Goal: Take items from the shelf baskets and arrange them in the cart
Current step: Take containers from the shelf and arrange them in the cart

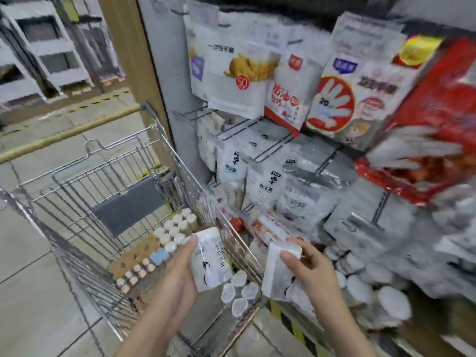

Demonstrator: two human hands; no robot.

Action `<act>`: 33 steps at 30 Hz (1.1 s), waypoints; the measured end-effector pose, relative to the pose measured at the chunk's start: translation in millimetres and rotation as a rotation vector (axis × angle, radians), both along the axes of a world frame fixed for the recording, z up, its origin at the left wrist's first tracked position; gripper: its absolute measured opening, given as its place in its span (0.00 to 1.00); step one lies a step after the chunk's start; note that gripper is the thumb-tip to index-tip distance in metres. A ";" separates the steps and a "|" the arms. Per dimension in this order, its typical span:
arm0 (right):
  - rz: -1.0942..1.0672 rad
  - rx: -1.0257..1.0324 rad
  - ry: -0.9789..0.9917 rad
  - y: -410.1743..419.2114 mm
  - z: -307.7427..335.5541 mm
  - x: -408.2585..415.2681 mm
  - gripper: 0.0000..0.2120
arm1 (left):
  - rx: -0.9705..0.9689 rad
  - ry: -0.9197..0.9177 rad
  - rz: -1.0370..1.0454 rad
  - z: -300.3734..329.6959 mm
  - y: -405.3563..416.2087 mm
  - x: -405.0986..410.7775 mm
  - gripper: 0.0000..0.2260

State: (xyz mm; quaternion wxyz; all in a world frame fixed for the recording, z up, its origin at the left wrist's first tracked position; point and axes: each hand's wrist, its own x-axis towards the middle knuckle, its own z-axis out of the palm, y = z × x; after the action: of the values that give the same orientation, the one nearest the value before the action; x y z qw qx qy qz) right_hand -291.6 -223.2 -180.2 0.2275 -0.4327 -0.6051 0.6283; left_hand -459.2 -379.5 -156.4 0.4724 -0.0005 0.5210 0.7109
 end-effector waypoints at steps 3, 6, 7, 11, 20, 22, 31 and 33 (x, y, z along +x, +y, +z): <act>-0.120 0.029 -0.016 4.9 6.8 35.8 0.17 | 0.029 0.057 -0.149 10.6 22.0 21.4 0.22; -0.250 0.037 -0.010 7.6 11.6 80.2 0.15 | 0.061 0.103 -0.259 18.0 42.4 41.6 0.23; -0.287 0.039 -0.010 7.7 13.5 98.7 0.15 | 0.070 0.131 -0.314 19.6 49.9 50.4 0.23; -0.461 0.065 -0.009 0.3 23.0 185.7 0.12 | 0.101 0.192 -0.489 26.1 83.2 104.1 0.21; -0.820 0.047 -0.017 -44.8 35.8 404.1 0.14 | 0.096 0.182 -0.773 34.2 117.6 320.4 0.23; -0.901 0.051 -0.026 -57.7 37.5 450.0 0.15 | 0.105 0.161 -0.827 35.7 119.2 365.8 0.24; -1.112 0.117 0.009 -97.0 60.1 575.2 0.11 | 0.151 0.202 -0.965 57.6 127.8 490.7 0.23; -1.111 0.142 0.043 -96.6 63.3 585.3 0.15 | 0.150 0.204 -0.948 59.9 135.5 500.3 0.25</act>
State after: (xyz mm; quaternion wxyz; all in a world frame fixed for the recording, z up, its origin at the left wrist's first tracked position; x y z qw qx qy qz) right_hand 293.7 -319.8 -116.9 0.5651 -0.6573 -0.3223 0.3805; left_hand 41.1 -244.0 -96.5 0.6894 0.3405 0.4546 0.4496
